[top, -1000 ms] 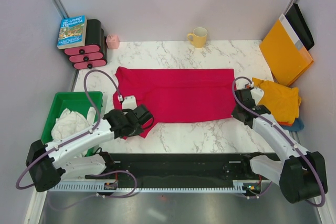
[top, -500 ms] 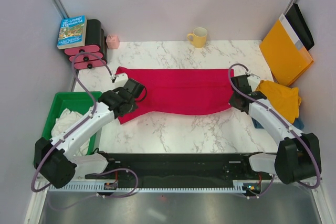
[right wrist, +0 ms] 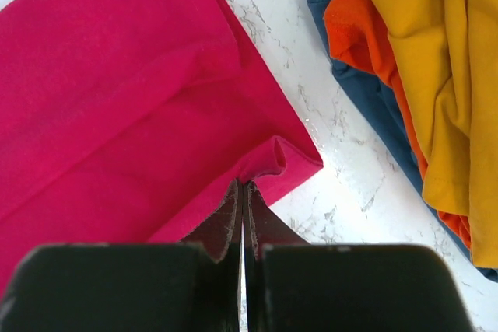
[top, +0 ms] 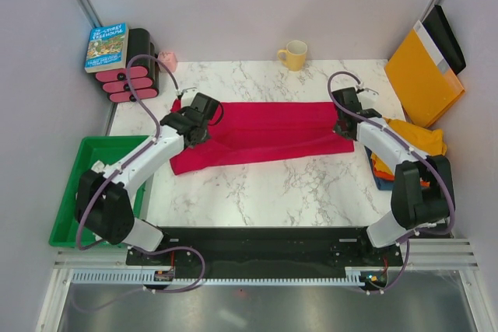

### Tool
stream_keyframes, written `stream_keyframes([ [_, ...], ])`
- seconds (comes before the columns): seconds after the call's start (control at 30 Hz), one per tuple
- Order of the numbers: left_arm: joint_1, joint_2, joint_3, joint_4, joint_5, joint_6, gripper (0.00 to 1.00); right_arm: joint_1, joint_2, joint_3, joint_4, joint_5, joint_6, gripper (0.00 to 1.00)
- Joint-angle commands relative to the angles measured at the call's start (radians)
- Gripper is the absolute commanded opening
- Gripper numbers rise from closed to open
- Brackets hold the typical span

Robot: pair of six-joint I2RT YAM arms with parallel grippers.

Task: Fold and stack the t-shirts
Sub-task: Fold the other side of the tshirt into a rectangle

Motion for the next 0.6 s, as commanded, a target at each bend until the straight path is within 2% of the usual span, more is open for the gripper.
stream_keyframes([
  [0.0, 0.02, 0.049, 0.059, 0.076, -0.003, 0.059, 0.02, -0.013, 0.043, 0.061, 0.015, 0.054, -0.013, 0.0],
  [0.33, 0.082, 0.169, 0.122, 0.103, 0.0, 0.07, 0.02, -0.051, 0.184, 0.152, 0.026, 0.083, -0.025, 0.0],
  [0.57, 0.091, 0.273, 0.221, 0.107, -0.003, 0.073, 0.02, -0.063, 0.284, 0.252, 0.024, 0.08, -0.026, 0.0],
])
